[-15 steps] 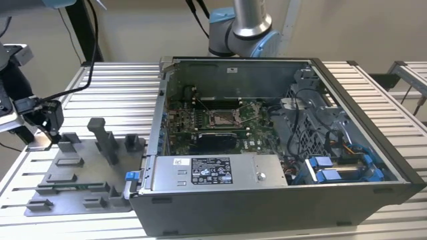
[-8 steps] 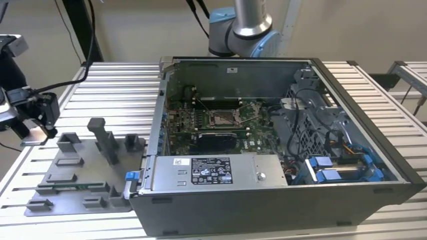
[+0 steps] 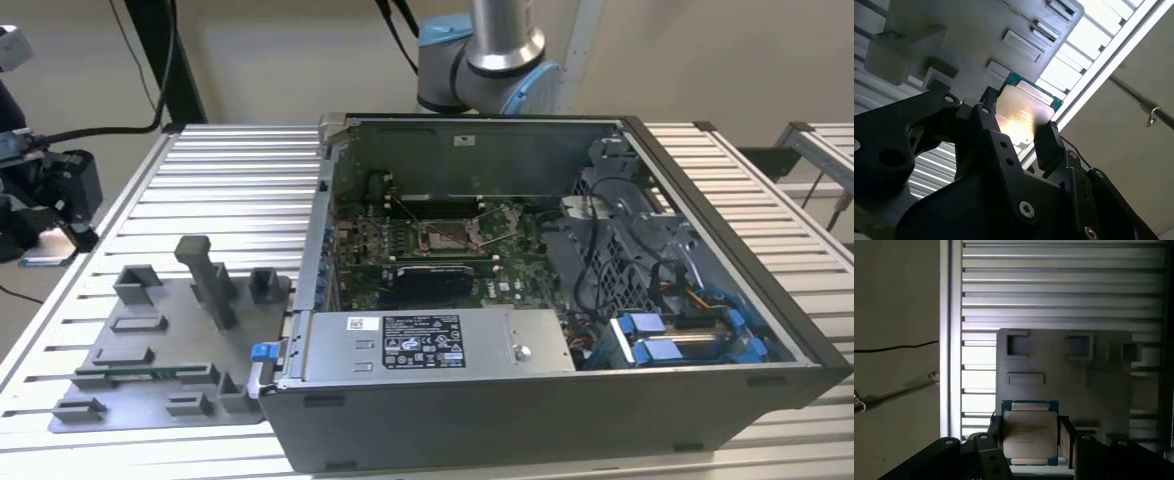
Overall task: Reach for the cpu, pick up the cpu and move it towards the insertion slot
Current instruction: 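Pick up the cpu and move it towards the insertion slot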
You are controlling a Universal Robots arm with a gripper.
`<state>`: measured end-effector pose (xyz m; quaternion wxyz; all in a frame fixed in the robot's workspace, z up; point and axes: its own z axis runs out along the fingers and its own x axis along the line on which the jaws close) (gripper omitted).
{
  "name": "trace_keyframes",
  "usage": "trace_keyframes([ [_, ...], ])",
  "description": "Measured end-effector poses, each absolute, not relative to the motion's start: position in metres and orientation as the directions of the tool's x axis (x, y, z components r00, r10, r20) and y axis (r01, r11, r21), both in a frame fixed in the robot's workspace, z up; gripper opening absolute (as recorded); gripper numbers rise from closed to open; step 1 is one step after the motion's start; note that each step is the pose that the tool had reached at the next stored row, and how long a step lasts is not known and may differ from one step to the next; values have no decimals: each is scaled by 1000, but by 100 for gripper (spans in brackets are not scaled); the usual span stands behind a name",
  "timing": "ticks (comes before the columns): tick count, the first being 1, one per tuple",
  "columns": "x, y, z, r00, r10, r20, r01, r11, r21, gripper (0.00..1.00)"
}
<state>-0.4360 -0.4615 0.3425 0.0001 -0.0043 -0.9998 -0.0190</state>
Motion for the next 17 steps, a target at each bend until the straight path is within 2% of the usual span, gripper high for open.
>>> trace_keyframes([
  [17, -436, -461, 402, -1000, 9, 0, 9, 999, 38, 0],
])
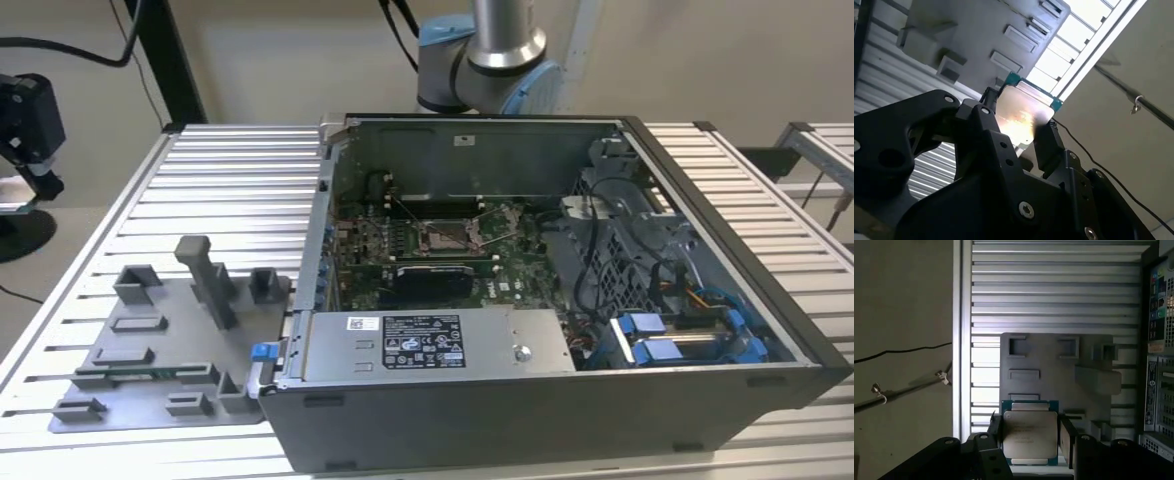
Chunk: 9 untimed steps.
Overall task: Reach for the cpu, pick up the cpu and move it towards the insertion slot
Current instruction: 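Pick up the cpu and move it towards the insertion slot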
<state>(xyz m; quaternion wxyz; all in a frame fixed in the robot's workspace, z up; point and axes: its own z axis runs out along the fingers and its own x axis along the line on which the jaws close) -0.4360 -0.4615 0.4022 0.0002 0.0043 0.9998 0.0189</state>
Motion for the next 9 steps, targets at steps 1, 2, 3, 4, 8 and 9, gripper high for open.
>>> trace_keyframes([
  [1, -436, -461, 402, -1000, 9, 0, 9, 999, 38, 0],
  [2, -436, -461, 403, -1000, 9, 0, 9, 999, 38, 0],
  [3, -436, -461, 403, -1000, 9, 0, 9, 999, 38, 0],
  [4, -436, -461, 403, -1000, 9, 0, 9, 999, 38, 0],
  [8, -435, -461, 403, -1000, 9, 0, 9, 999, 38, 0],
  [9, -434, -461, 403, -1000, 9, 0, 9, 999, 38, 0],
])
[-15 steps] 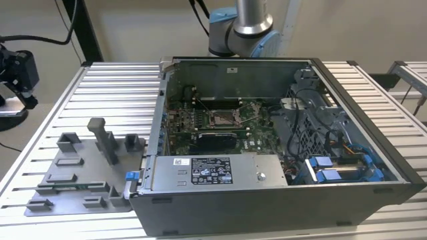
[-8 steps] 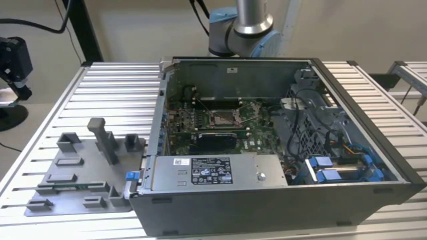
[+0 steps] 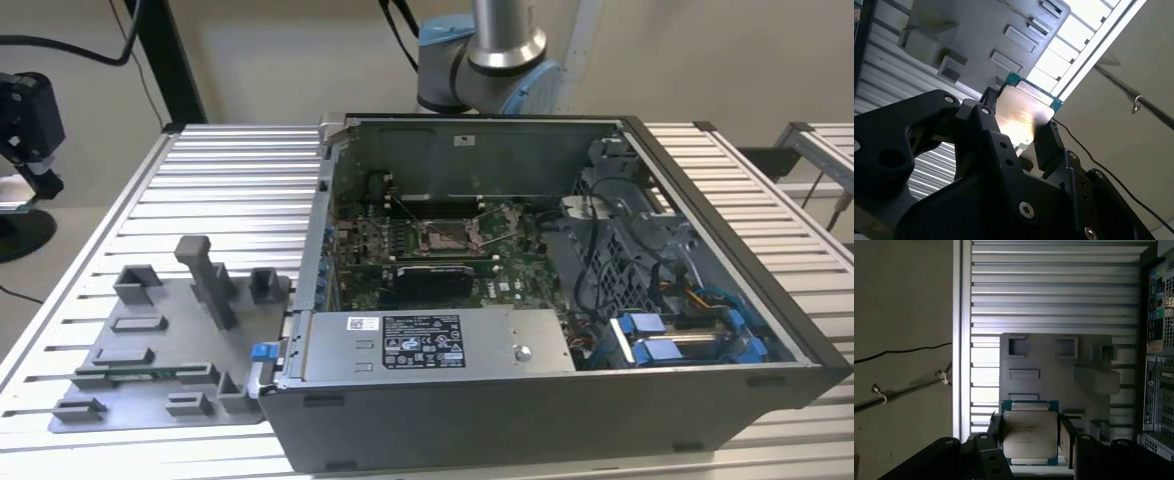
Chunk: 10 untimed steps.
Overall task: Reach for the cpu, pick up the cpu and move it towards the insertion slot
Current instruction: 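Pick up the cpu and move it towards the insertion slot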
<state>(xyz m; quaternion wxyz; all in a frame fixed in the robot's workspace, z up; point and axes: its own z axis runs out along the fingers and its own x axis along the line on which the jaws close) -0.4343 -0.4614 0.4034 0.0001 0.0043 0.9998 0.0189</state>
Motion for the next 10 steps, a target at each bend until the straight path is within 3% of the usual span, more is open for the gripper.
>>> trace_keyframes([
  [10, -425, -461, 403, -1000, 9, 0, 9, 999, 38, 0],
])
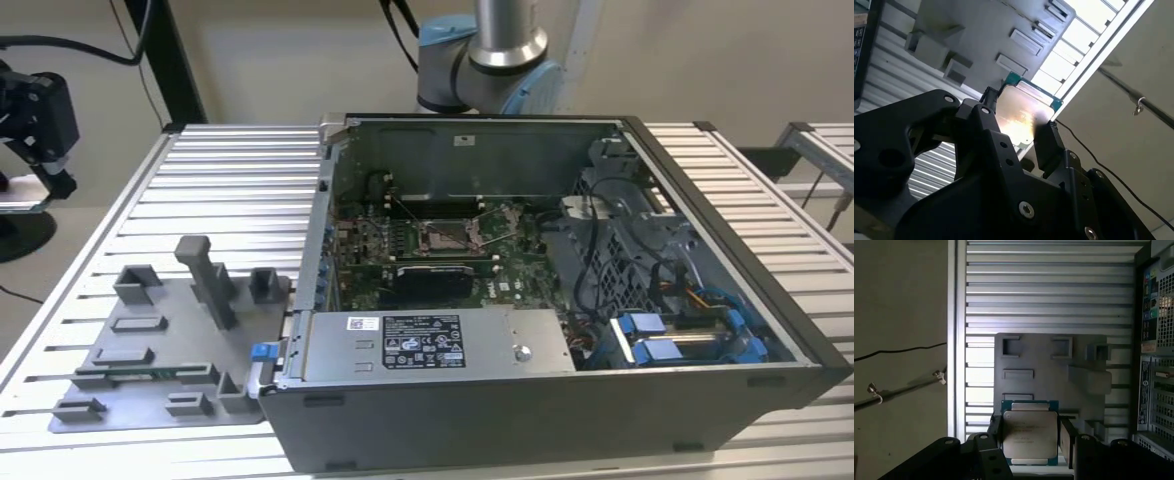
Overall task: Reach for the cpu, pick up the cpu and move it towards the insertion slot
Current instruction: 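Pick up the cpu and move it towards the insertion slot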
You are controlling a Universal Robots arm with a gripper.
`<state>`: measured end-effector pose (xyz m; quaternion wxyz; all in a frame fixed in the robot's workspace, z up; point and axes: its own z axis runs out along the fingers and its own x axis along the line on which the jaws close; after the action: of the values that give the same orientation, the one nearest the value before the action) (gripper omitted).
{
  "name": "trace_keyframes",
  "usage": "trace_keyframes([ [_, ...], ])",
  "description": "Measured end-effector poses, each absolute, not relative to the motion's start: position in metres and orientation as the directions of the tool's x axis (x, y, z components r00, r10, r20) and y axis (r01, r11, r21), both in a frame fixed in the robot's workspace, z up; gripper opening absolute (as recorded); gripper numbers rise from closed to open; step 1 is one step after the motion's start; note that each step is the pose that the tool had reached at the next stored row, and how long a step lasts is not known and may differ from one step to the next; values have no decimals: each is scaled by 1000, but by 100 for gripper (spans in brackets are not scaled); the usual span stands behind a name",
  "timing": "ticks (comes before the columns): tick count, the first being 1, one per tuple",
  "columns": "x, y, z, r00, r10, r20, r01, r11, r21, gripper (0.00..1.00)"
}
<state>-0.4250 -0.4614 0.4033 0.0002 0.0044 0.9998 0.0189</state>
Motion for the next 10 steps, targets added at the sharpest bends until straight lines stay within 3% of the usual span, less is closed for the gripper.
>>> trace_keyframes([
  [10, -423, -461, 403, -1000, 9, 0, 9, 999, 38, 0],
])
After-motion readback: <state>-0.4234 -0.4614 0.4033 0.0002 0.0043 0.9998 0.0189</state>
